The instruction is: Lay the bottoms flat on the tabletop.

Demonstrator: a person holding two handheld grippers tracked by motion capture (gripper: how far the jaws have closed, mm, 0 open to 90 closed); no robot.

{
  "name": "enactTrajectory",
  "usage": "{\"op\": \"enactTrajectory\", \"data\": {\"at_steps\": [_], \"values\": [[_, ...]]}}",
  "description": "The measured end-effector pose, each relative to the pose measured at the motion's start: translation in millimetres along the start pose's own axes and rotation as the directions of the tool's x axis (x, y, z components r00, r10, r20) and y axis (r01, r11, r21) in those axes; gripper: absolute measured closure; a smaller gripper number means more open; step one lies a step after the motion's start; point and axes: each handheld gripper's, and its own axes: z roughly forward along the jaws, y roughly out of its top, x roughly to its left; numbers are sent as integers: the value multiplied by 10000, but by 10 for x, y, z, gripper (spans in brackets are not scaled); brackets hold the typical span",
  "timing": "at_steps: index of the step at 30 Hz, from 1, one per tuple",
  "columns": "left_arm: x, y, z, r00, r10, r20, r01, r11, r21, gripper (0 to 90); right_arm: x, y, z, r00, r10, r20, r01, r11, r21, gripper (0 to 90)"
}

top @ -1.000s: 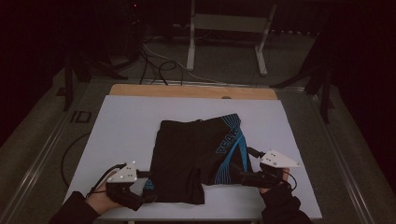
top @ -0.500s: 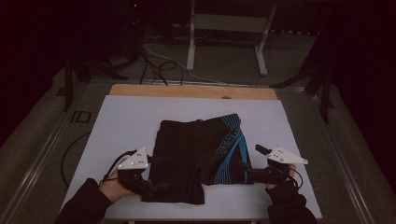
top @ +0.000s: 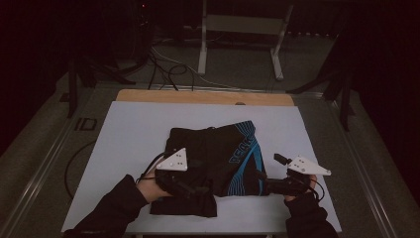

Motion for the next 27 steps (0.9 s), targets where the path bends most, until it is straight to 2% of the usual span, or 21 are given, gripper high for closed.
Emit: {"op": "enactTrajectory", "data": {"at_steps": [2,5,6,7,9,10,11,13,14,16,17,19,20,22,23,24,25,26,27], "values": [[21,43,65,9998,-59,172,60,10000,-73,168,-8,1,-8,10000,16,52,-16,10000,-19,97],[25,77,139,9996,80,255,-79,10000,-52,169,-11,-2,-9,10000,36,67,-36,10000,27,97],[29,105,221,9995,172,265,-176,9997,156,171,-12,-5,-8,10000,74,55,-74,10000,27,97],[29,105,221,9995,172,265,-176,9997,156,178,-13,-6,-5,10000,85,9,-85,9999,67,97],[32,126,337,9988,186,457,-198,9994,271,198,-12,-10,-1,10000,66,72,-66,10000,59,97],[32,126,337,9988,186,457,-198,9994,271,221,-12,-10,-1,10000,82,29,-83,9999,67,97],[10,133,408,9973,206,703,-225,9994,265,244,-10,-11,0,10000,67,55,-67,9999,81,97],[-10,134,448,9967,289,752,-316,9989,345,277,-8,-16,3,9999,115,15,-115,9999,101,97],[-60,127,529,9940,501,974,-549,9974,471,293,-5,-20,7,9999,134,-34,-133,9998,124,97],[-83,119,570,9922,588,1095,-652,9963,556,358,10,-28,18,9999,84,-109,-82,9998,195,97],[-123,98,645,9892,793,1235,-892,9931,767,382,21,-32,21,9997,113,-215,-107,9996,259,97],[-136,85,681,9879,872,1284,-989,9912,883,415,35,-36,25,9995,93,-315,-84,9996,287,98],[-146,58,750,9881,1004,1162,-1144,9861,1203,466,69,-43,46,9979,28,-649,7,9985,542,104],[-147,44,780,9876,999,1211,-1159,9842,1337,506,87,-67,76,9956,106,-932,-30,9967,808,104],[-155,28,812,9875,1079,1153,-1247,9807,1505,507,91,-80,90,9930,192,-1161,-83,9956,933,104],[-175,-4,870,9843,1193,1298,-1409,9748,1727,518,92,-93,96,9917,216,-1265,-85,9946,1035,104],[-175,-4,870,9843,1193,1298,-1409,9748,1727,531,93,-106,92,9904,302,-1349,-165,9947,1015,104],[-196,-40,930,9824,1336,1303,-1580,9670,1998,531,87,-117,83,9854,371,-1664,-200,9945,1033,103],[-204,-59,961,9819,1441,1232,-1682,9619,2156,531,90,-126,76,9832,344,-1792,-143,9936,1119,103]]}}
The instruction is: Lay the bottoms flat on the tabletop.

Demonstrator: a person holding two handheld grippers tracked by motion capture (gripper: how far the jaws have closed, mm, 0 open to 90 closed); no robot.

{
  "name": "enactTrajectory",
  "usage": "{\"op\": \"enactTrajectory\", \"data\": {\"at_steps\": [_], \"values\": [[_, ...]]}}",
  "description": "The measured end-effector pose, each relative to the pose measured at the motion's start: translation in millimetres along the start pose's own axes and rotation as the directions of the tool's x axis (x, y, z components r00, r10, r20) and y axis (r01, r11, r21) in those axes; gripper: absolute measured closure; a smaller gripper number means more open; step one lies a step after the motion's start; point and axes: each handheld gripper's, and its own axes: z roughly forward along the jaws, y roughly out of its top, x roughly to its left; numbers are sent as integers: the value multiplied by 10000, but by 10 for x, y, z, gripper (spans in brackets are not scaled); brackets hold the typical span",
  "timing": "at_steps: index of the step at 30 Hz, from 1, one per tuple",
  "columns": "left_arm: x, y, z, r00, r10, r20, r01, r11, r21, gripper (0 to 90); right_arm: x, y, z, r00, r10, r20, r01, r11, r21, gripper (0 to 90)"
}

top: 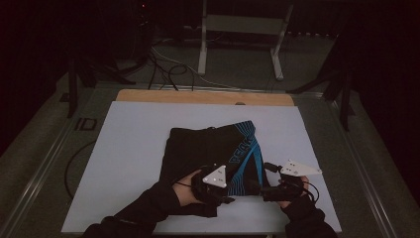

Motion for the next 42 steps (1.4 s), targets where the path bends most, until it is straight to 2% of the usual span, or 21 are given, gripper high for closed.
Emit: {"op": "enactTrajectory", "data": {"at_steps": [1,3,7,11,12,13,16,21,23,26,27,28,29,31,32,33,35,36,37,39,42], "values": [[-5,-10,37,9997,152,-179,-148,9996,256,531,7,-14,-12,10000,-66,27,66,9999,80,103],[2,-24,68,9998,153,-145,-148,9993,339,530,7,-34,-27,9999,-144,-78,146,9998,141,104],[44,-76,209,9955,421,-845,-330,9938,1061,530,0,-132,-26,9991,-133,-406,164,9968,781,181],[51,-85,293,9928,585,-1044,-443,9900,1338,538,46,-188,45,9954,-713,-636,794,9874,1367,267],[51,-85,293,9928,585,-1044,-443,9900,1338,575,57,-197,63,9940,-797,-752,904,9842,1524,297],[63,-69,287,9894,639,-1304,-467,9903,1311,646,69,-211,84,9934,-864,-754,978,9818,1625,326],[119,-27,207,9925,78,-1219,22,9967,811,847,118,-247,148,9889,-1271,-771,1403,9691,2028,384],[157,54,70,9937,-353,-1064,402,9982,441,867,165,-247,192,9833,-1708,-636,1807,9591,2181,440],[144,125,-35,9958,-503,-771,511,9987,81,867,169,-241,207,9832,-1812,-227,1815,9553,2334,486],[121,199,-130,9985,-522,-168,521,9986,-18,864,154,-223,168,9840,-1776,-152,1770,9635,2008,487],[121,199,-130,9985,-522,-168,521,9986,-18,859,154,-223,168,9840,-1776,-152,1770,9635,2008,487],[103,230,-181,9984,-541,165,542,9985,-65,858,146,-195,108,9867,-1604,-258,1625,9752,1506,483],[88,241,-201,9984,-506,263,507,9987,-39,848,146,-179,82,9874,-1576,-173,1585,9779,1362,483],[41,249,-222,9990,-401,-218,401,9992,10,746,139,-160,48,9864,-1637,117,1611,9797,1193,536],[41,249,-222,9990,-401,-218,401,9992,10,604,134,-157,37,9856,-1647,395,1590,9802,1181,541],[11,223,-253,9954,-655,-702,657,9978,0,528,117,-153,25,9864,-1570,487,1505,9818,1158,554],[-50,168,-287,9942,-798,-722,785,9967,-201,448,78,-145,-2,9868,-1392,824,1297,9852,1119,596],[-50,168,-287,9942,-798,-722,785,9967,-201,447,78,-145,-2,9868,-1392,824,1297,9852,1119,596],[-160,108,-287,9950,-559,-830,560,9984,-8,447,57,-138,-36,9883,-1284,818,1200,9877,1008,612],[-220,71,-283,9957,-401,-837,407,9992,54,455,57,-136,-52,9886,-1251,839,1163,9880,1020,639],[-359,-101,-247,9962,-200,-849,245,9983,521,498,64,-158,-132,9923,-1152,453,1094,9873,1154,640]]}}
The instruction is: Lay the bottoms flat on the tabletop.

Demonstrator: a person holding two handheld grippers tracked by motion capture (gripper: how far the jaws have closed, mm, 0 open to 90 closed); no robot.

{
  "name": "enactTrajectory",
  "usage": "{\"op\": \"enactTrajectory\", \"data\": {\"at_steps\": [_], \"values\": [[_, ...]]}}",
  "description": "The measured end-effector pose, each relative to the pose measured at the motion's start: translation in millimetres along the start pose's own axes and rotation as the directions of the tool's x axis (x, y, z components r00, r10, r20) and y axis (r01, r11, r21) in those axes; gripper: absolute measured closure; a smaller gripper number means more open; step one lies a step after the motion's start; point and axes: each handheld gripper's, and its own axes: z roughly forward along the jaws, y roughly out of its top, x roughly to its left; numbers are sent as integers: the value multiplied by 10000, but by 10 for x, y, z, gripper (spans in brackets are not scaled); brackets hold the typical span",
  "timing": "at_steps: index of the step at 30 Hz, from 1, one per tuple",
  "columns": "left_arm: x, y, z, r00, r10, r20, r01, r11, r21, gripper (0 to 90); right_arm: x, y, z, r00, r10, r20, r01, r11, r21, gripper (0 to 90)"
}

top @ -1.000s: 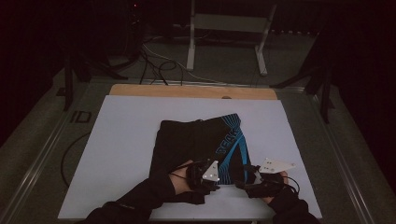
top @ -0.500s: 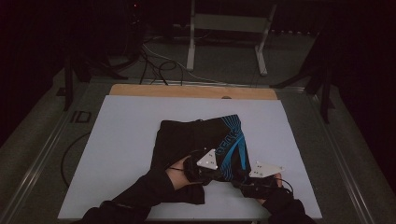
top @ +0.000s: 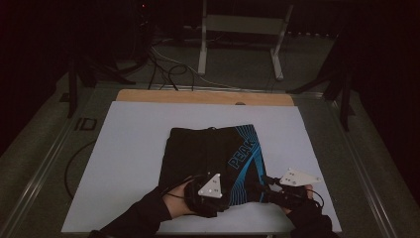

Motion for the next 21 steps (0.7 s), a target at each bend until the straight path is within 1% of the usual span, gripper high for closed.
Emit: {"op": "enactTrajectory", "data": {"at_steps": [1,2,3,4,5,6,7,8,9,10,11,12,13,14,15,16,17,18,19,20,21], "values": [[0,0,0,10000,0,0,0,10000,0,498,3,-18,-19,9998,-24,-184,23,10000,-26,642],[-34,-91,17,9997,114,-228,-108,9996,258,498,6,-31,-33,9995,-47,-320,48,10000,34,639],[-39,-131,18,9998,8,-208,-3,9997,228,497,8,-44,-43,9986,-81,-522,86,9999,108,620],[-45,-160,21,9995,-63,-325,71,9996,257,498,13,-57,-50,9970,-3,-780,17,9998,183,614],[-54,-178,23,9990,19,-444,-5,9995,311,498,18,-74,-57,9944,-65,-1051,90,9997,242,613],[-64,-188,27,9986,126,-521,-105,9991,400,508,35,-91,-63,9929,-101,-1181,135,9995,278,610],[-64,-188,27,9986,126,-521,-105,9991,400,526,35,-91,-63,9929,-101,-1181,135,9995,278,610],[-79,-194,41,9972,364,-655,-330,9980,531,526,55,-121,-63,9868,-171,-1613,252,9985,486,599],[-79,-194,41,9972,364,-655,-330,9980,531,526,71,-135,-58,9846,-151,-1742,268,9975,653,597],[-71,-193,77,9965,439,-717,-393,9971,644,528,63,-160,-37,9817,-448,-1851,598,9953,762,580],[-61,-190,98,9963,426,-742,-378,9972,653,529,65,-185,-11,9830,-554,-1751,714,9937,865,566],[-61,-190,98,9963,426,-742,-378,9972,653,540,65,-185,-11,9830,-554,-1751,714,9937,865,566],[-45,-185,118,9964,408,-738,-357,9970,687,540,54,-208,10,9828,-594,-1750,779,9919,1004,560],[-14,-173,161,9955,484,-817,-417,9958,815,543,38,-234,50,9867,-690,-1471,874,9886,1222,522],[-14,-173,161,9955,484,-817,-417,9958,815,555,38,-234,50,9867,-690,-1471,874,9886,1222,522],[20,-161,211,9946,470,-930,-384,9950,921,562,35,-244,89,9889,-664,-1331,853,9861,1424,522],[34,-152,233,9945,508,-918,-417,9942,989,567,37,-251,109,9879,-848,-1297,1047,9823,1553,523],[34,-152,233,9945,508,-918,-417,9942,989,592,42,-260,124,9868,-912,-1338,1121,9810,1583,524],[60,-134,265,9936,554,-985,-456,9940,993,618,41,-265,141,9876,-975,-1227,1178,9783,1703,527],[78,-120,274,9930,466,-1082,-356,9943,1007,670,41,-271,153,9867,-1036,-1252,1250,9762,1774,526],[101,-105,268,9919,480,-1174,-362,9942,1012,738,44,-278,159,9852,-1097,-1314,1320,9757,1749,528]]}}
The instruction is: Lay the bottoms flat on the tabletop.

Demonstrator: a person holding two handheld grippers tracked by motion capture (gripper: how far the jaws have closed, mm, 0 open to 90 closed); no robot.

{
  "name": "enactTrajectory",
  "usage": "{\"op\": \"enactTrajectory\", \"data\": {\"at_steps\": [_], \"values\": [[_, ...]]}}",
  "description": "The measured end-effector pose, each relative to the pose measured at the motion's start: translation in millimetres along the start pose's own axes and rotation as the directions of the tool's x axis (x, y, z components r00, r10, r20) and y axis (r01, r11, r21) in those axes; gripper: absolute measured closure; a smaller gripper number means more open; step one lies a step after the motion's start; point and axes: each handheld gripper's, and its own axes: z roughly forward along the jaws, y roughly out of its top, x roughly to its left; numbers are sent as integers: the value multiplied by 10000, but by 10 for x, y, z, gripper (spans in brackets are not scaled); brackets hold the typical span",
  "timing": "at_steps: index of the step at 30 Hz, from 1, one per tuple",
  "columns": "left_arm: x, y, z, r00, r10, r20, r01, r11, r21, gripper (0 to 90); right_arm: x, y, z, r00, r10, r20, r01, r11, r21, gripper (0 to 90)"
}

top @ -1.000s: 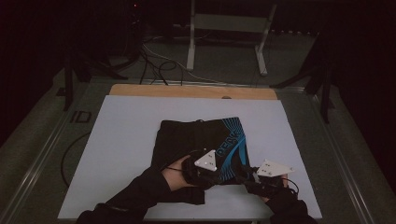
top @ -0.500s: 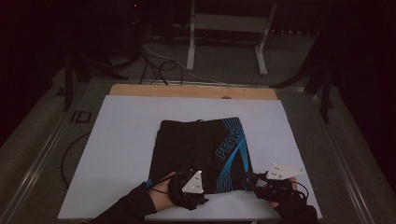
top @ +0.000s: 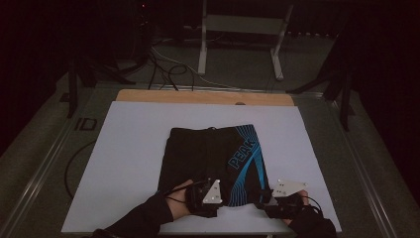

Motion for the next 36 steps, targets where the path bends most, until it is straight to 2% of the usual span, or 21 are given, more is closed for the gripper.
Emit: {"op": "enactTrajectory", "data": {"at_steps": [1,2,4,5,7,8,9,10,12,13,14,16,18,21,23,27,31,34,36], "values": [[0,0,0,10000,0,0,0,10000,0,791,0,0,0,10000,0,0,0,10000,0,528],[61,26,-21,9992,-403,17,403,9989,-236,838,4,-5,18,9999,-96,74,95,9998,149,531],[88,39,-30,9988,-486,-53,485,9986,-228,899,12,-11,36,9998,-188,84,186,9995,244,542],[108,52,-38,9982,-581,-174,577,9981,-214,899,12,-11,36,9998,-188,84,186,9995,244,542],[135,70,-49,9982,-587,-159,584,9982,-142,900,30,-14,58,9995,-294,148,287,9985,456,551],[136,78,-59,9983,-569,-109,567,9982,-187,900,35,-9,66,9987,-423,274,409,9979,496,600],[136,78,-59,9983,-569,-109,567,9982,-187,900,35,-9,66,9987,-423,274,409,9979,496,600],[133,78,-57,9979,-646,-101,644,9978,-167,900,36,4,70,9983,-355,467,326,9977,601,648],[131,75,-55,9980,-614,-115,613,9980,-144,900,45,11,75,9970,-494,603,455,9968,652,666],[129,69,-54,9982,-590,-103,588,9982,-141,900,50,23,79,9963,-527,680,478,9963,716,718],[129,66,-53,9982,-600,-73,599,9981,-160,900,61,53,74,9937,-573,963,490,9951,864,849],[128,60,-53,9980,-625,-71,624,9978,-208,900,63,73,75,9939,-510,980,424,9952,882,868],[135,49,-53,9977,-677,0,677,9973,-273,900,49,105,45,9951,-272,952,218,9981,568,880],[115,33,-61,9980,-581,256,596,9964,-600,896,-5,160,-37,9950,243,966,-222,9995,-221,884],[87,35,-47,9978,-520,422,544,9968,-590,774,-58,195,-96,9930,627,1001,-569,9966,-601,886],[13,42,28,9979,-307,564,326,9989,-340,665,-130,273,-162,9866,1172,1140,-1039,9878,-1161,887],[-5,62,74,9999,79,107,-78,9999,-88,624,-184,340,-171,9826,1315,1309,-1142,9847,-1319,887],[19,63,105,9997,132,-219,-129,9999,103,610,-207,365,-154,9813,1245,1471,-1058,9860,-1288,887],[28,55,127,9977,236,-631,-221,9994,251,613,-213,368,-144,9804,1214,1553,-1023,9868,-1254,887]]}}
